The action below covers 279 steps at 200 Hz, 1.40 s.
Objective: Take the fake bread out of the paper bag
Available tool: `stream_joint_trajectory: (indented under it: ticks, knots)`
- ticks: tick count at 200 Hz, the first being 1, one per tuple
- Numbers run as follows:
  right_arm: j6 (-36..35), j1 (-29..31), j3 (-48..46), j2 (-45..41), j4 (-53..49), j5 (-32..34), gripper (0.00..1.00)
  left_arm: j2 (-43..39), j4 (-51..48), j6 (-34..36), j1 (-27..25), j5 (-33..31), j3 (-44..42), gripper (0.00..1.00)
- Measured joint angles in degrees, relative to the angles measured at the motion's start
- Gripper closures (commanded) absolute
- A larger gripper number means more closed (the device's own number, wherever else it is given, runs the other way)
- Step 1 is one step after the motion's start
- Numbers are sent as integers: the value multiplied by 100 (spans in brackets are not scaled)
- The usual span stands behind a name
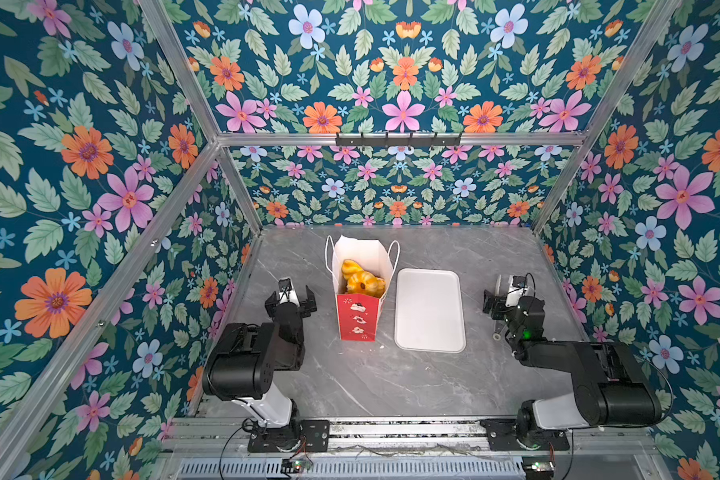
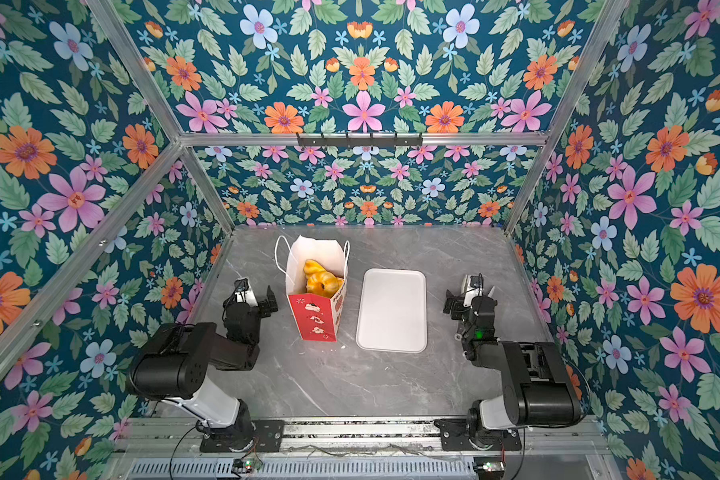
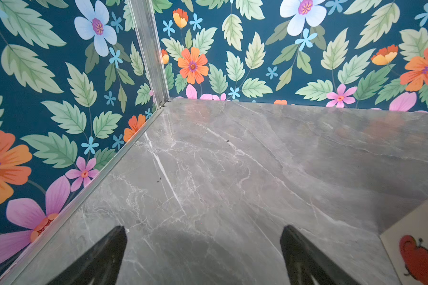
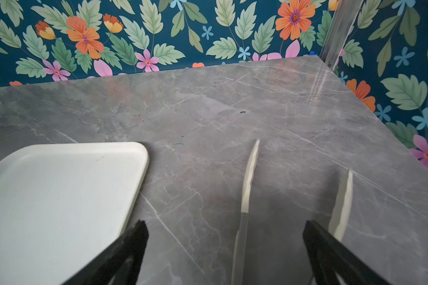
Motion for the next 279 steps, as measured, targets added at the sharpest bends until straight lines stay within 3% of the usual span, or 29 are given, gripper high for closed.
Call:
stream_joint_trajectory:
  ticks: [205,226,279]
  knots:
    - [2,-11,0,0,0,0,1,0,0,0,0,0,-9,0]
    - [2,-11,0,0,0,2,1,-7,2,-2,0,-4,-22,5]
    - [-4,114,284,-592,-728,173,1,-1001,-483,-142,-7,-420,-28,5]
